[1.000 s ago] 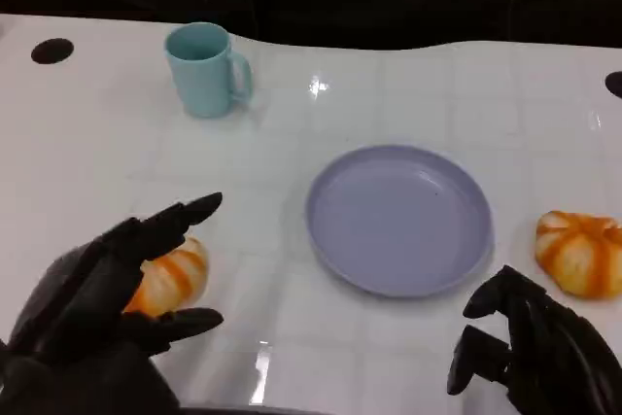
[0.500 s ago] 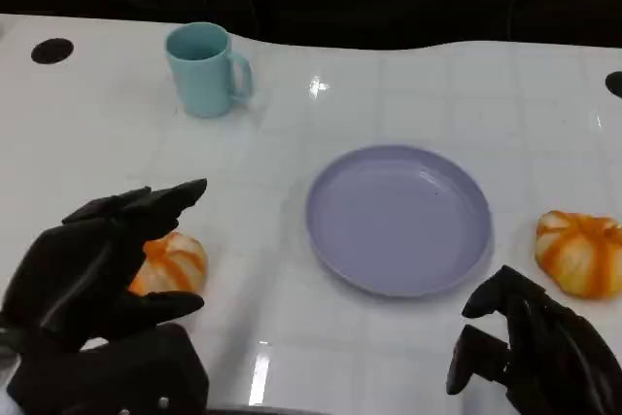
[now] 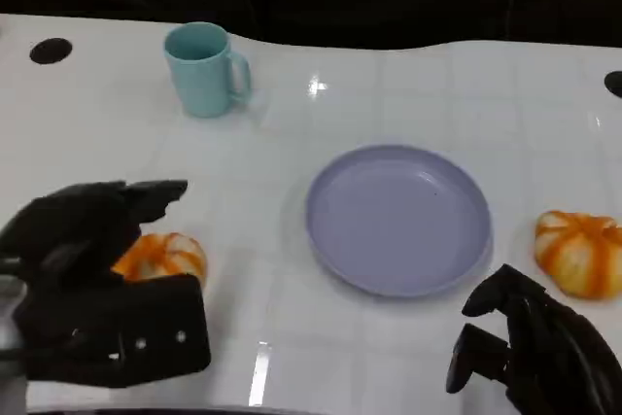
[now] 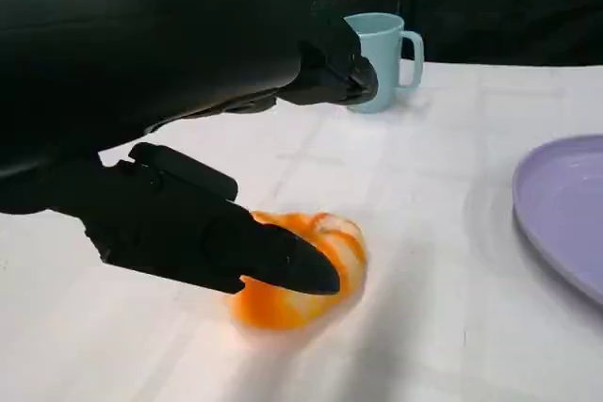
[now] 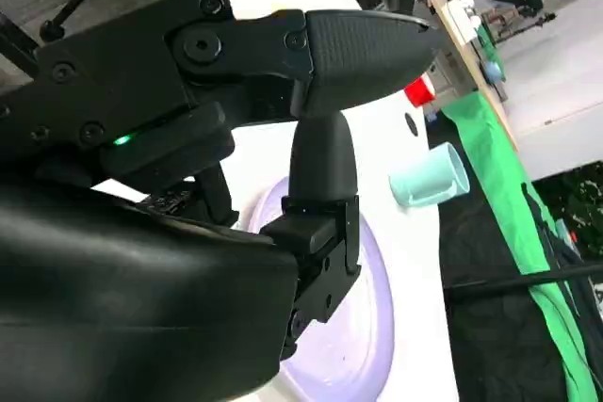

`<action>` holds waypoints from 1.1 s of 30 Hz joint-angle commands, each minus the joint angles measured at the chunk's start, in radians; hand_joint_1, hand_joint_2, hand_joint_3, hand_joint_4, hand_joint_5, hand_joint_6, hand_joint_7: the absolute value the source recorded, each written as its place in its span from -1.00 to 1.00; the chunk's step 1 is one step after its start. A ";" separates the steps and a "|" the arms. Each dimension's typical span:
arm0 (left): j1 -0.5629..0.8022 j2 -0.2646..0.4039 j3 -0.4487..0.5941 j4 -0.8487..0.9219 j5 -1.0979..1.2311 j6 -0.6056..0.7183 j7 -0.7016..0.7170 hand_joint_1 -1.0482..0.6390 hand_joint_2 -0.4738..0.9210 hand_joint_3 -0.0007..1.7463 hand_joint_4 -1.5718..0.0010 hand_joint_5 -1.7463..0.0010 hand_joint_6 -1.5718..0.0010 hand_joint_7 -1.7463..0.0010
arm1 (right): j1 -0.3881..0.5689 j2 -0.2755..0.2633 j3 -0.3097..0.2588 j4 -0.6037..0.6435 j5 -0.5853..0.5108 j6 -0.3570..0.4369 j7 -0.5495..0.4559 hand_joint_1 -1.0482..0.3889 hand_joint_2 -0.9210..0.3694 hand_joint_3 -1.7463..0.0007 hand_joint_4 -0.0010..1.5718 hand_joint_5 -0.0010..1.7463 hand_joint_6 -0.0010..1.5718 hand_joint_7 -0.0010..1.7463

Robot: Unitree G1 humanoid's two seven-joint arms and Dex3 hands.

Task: Grasp the bread from the table and place it into the plate.

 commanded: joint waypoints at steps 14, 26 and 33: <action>-0.145 0.060 -0.091 0.222 0.032 0.022 -0.039 -0.48 0.92 -1.00 0.93 1.00 0.84 1.00 | 0.005 -0.005 0.002 -0.010 -0.007 -0.015 -0.008 -0.31 -1.00 0.50 -0.10 1.00 -0.47 1.00; -0.225 0.037 -0.150 0.424 0.001 -0.015 -0.023 -0.50 0.95 -0.99 0.92 0.99 0.81 0.99 | 0.009 -0.006 0.002 -0.009 -0.008 -0.018 -0.006 -0.31 -1.00 0.50 -0.10 1.00 -0.47 1.00; -0.265 0.020 -0.189 0.513 -0.018 -0.022 -0.025 -0.53 0.98 -0.99 0.93 0.99 0.82 1.00 | 0.008 -0.008 0.002 -0.009 -0.008 -0.018 -0.006 -0.31 -1.00 0.50 -0.09 1.00 -0.46 1.00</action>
